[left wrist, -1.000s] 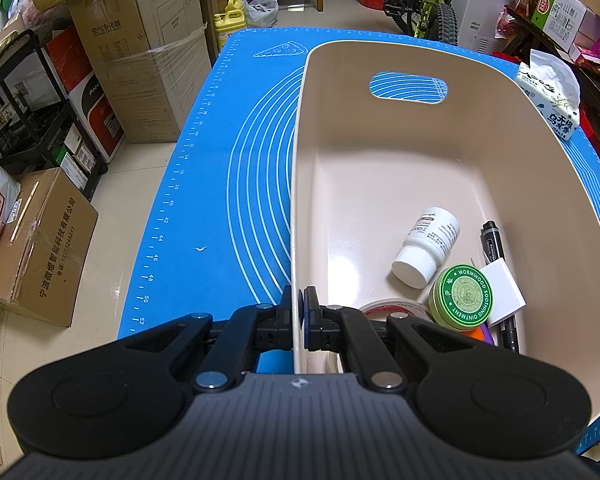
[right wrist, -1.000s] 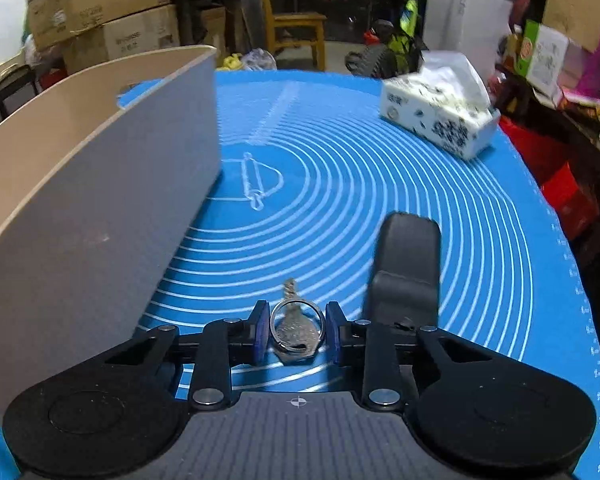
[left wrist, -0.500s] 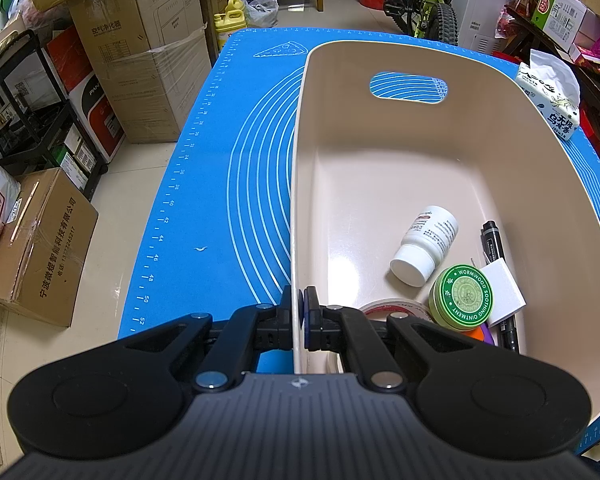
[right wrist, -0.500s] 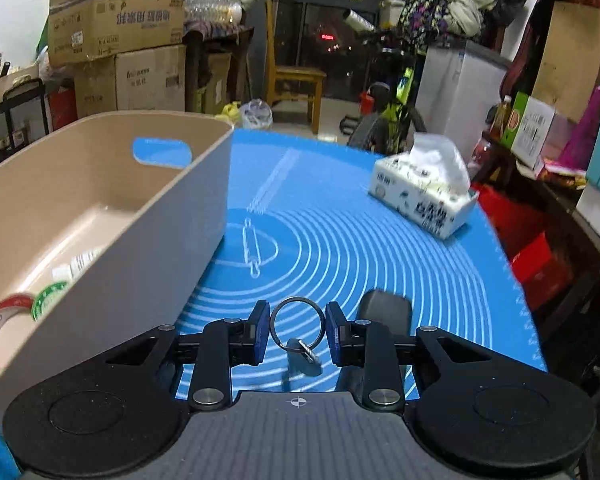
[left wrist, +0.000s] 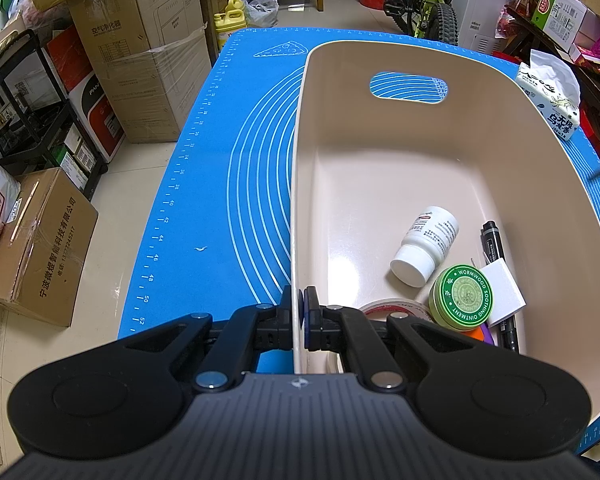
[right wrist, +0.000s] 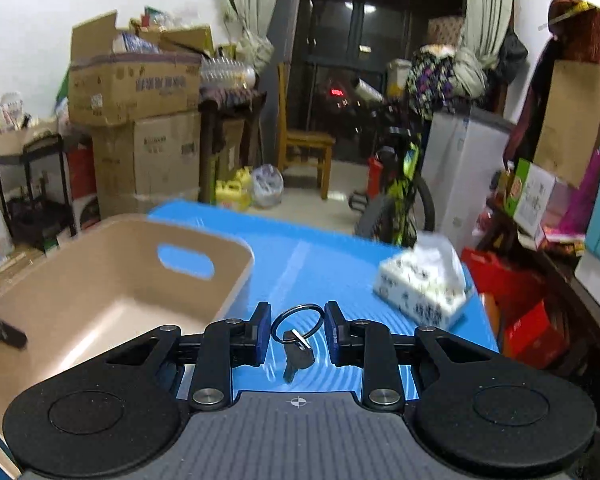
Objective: Organize rigid objects
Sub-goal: 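Lift the keys with the right gripper into the bin and release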
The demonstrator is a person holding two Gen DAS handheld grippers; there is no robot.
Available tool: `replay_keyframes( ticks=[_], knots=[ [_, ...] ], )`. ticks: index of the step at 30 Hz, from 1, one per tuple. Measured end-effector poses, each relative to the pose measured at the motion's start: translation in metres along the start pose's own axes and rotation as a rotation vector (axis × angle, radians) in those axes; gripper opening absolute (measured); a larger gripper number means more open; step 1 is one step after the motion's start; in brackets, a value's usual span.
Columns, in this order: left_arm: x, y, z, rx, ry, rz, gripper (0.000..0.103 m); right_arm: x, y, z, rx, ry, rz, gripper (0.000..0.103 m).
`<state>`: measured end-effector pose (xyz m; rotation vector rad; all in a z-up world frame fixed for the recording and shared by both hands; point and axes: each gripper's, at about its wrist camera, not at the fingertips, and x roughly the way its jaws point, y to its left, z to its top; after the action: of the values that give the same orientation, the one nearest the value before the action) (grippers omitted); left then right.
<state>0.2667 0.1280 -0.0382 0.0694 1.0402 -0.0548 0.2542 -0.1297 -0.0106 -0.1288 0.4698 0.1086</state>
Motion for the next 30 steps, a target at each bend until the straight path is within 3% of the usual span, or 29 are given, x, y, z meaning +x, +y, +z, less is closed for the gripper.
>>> replay_keyframes(
  ticks=[7, 14, 22, 30],
  knots=[
    [0.000, 0.000, 0.000, 0.000, 0.000, 0.000, 0.005, -0.013, 0.017, 0.034, -0.023, -0.084, 0.060, 0.037],
    [0.000, 0.000, 0.000, 0.000, 0.000, 0.000, 0.005, -0.011, 0.043, 0.048, -0.029, -0.097, 0.140, 0.037],
    [0.000, 0.000, 0.000, 0.000, 0.000, 0.000, 0.005, 0.018, 0.085, 0.031, -0.053, 0.029, 0.217, 0.037],
    [0.000, 0.000, 0.000, 0.000, 0.000, 0.001, 0.005, 0.048, 0.111, 0.007, -0.096, 0.175, 0.237, 0.037]
  ],
)
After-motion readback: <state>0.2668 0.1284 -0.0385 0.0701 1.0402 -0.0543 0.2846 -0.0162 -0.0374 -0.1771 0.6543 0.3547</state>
